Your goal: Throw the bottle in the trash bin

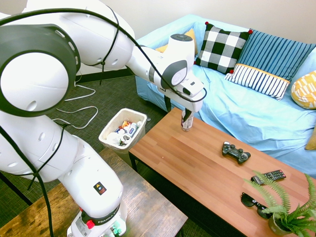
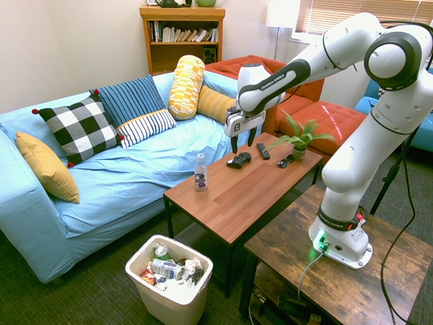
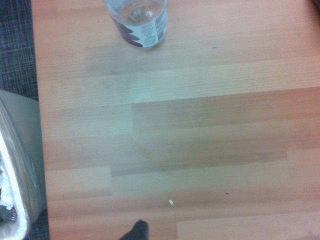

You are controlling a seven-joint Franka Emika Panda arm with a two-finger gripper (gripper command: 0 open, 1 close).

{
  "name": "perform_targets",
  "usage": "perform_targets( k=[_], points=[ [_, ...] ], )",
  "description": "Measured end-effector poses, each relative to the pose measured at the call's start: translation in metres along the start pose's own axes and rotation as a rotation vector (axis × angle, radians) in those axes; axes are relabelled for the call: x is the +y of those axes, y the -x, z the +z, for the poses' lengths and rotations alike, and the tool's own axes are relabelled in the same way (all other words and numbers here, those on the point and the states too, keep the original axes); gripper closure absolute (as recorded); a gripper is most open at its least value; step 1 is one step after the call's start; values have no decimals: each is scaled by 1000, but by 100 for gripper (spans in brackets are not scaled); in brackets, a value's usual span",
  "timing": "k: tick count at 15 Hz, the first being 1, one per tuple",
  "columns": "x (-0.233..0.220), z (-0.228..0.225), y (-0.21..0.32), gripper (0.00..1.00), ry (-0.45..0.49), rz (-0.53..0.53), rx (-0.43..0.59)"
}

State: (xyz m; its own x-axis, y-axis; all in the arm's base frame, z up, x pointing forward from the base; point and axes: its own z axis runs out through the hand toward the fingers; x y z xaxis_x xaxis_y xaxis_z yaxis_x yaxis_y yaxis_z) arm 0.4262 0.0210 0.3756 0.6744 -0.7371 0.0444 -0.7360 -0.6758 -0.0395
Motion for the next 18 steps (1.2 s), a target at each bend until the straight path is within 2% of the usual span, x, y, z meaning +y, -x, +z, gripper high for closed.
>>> perform_targets(
  k=[5,10,14,18],
  points=[
    [-17,-4,-1,0,-10,0,4],
    [-88,-9,-9,0,-34,50,32],
    [-146,23,-28,0,-10,120,51],
    [-178,59,-53,0,24,199,48]
  ],
)
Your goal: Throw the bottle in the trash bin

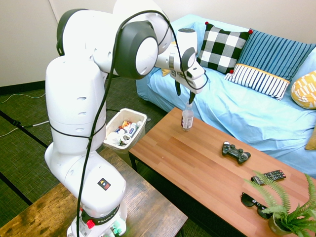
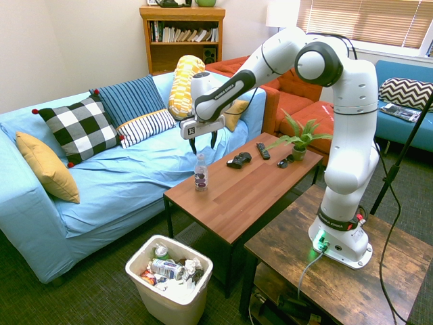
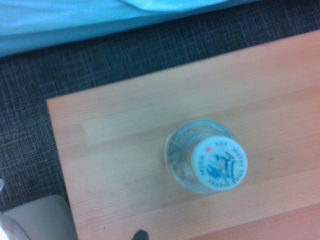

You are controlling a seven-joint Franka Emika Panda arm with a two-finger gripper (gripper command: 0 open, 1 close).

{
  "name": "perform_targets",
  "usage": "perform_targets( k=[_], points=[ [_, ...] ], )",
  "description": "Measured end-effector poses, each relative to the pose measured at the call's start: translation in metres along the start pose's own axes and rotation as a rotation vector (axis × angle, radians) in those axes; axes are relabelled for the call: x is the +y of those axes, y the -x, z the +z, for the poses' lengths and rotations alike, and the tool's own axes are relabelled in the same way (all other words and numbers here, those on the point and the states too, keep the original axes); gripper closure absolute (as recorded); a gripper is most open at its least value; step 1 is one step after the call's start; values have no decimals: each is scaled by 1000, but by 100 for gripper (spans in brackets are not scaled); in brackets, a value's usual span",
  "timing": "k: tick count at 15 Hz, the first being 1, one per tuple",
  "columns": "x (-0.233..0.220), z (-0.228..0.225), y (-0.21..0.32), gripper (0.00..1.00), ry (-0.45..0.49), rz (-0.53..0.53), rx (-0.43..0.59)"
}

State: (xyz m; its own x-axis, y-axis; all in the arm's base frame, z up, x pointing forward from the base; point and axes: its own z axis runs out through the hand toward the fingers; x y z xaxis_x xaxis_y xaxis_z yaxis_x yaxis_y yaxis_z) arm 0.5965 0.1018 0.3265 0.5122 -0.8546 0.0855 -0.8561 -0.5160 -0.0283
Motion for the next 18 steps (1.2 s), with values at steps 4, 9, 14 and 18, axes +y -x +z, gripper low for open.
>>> perform_targets(
  k=[4,9,14,18],
  points=[
    [-17,28,-13,0,30,39,0],
    [-27,48,-11,0,63,46,-15],
    [-30,70,-21,0,84,68,-24],
    [-33,81,-22,100,90,71,-37]
  ],
)
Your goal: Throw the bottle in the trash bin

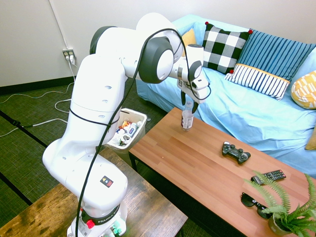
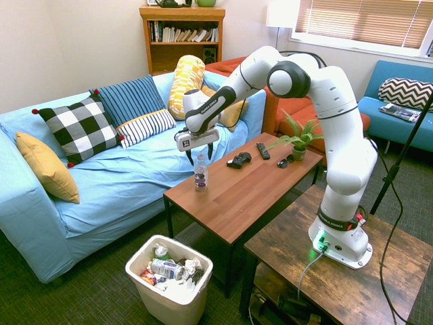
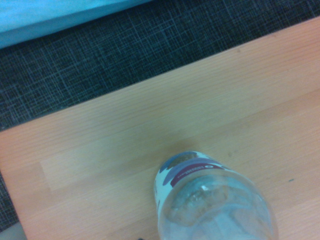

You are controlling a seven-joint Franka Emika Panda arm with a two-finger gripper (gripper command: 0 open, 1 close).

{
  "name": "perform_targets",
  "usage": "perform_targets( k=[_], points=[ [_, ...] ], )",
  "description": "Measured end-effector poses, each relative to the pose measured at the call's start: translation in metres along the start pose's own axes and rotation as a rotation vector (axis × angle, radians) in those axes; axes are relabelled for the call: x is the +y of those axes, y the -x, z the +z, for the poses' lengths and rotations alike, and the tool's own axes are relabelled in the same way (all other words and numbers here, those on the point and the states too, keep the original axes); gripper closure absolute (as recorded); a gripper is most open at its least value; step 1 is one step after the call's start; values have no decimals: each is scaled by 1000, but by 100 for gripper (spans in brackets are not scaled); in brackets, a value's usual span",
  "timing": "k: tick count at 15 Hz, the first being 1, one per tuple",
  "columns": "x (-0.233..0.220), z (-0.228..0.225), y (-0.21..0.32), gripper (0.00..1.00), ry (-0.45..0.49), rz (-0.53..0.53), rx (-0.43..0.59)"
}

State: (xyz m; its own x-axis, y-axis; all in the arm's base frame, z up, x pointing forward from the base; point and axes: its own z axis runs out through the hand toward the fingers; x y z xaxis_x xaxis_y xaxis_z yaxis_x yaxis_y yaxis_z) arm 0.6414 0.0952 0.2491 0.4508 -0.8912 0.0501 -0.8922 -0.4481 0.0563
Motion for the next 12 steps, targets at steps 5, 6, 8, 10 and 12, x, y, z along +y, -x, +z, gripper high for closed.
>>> perform_targets(
  k=[5,6,8,10,12],
  points=[
    [-4,-4,-1,100,-6,-3,-10],
    [-4,-4,-1,100,-5,-4,-11],
    [-3,-4,-1,100,-1,-9,-15],
    [-3,-3,-1,100,-3,-11,-22],
    [-2,-3,-2,100,-2,-13,-29]
  ],
)
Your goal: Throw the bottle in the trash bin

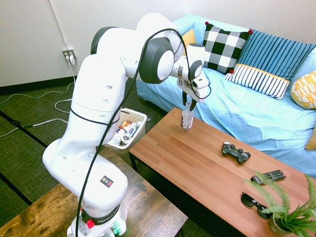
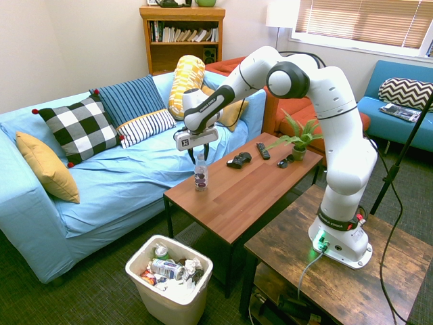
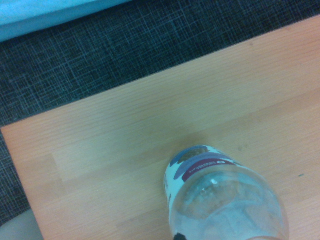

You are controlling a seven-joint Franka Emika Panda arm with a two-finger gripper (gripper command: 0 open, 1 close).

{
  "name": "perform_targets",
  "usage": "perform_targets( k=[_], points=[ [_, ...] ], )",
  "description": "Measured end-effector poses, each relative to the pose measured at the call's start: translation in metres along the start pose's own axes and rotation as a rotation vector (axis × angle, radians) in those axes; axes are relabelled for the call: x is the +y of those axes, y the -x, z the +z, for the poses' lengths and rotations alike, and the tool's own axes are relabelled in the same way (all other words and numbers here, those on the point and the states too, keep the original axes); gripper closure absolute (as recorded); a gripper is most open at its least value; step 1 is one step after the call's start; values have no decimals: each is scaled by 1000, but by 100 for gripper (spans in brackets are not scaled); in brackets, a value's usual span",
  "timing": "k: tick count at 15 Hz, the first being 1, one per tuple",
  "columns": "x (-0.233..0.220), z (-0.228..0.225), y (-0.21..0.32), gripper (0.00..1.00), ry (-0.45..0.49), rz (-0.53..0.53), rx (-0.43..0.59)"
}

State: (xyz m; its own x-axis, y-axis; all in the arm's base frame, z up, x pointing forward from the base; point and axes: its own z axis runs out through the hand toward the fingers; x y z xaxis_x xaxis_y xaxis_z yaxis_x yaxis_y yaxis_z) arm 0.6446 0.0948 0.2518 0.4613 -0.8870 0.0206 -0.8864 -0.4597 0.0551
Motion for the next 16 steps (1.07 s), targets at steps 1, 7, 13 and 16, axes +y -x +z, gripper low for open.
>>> perform_targets(
  k=[1,7,13,16],
  points=[
    [0,1,-1,100,2,-1,-2],
    [-2,-14,5,100,-27,-53,-17],
    [-16,-118,131,100,-161,-209,68],
    [-18,-120,232,100,-165,-297,129]
  ],
)
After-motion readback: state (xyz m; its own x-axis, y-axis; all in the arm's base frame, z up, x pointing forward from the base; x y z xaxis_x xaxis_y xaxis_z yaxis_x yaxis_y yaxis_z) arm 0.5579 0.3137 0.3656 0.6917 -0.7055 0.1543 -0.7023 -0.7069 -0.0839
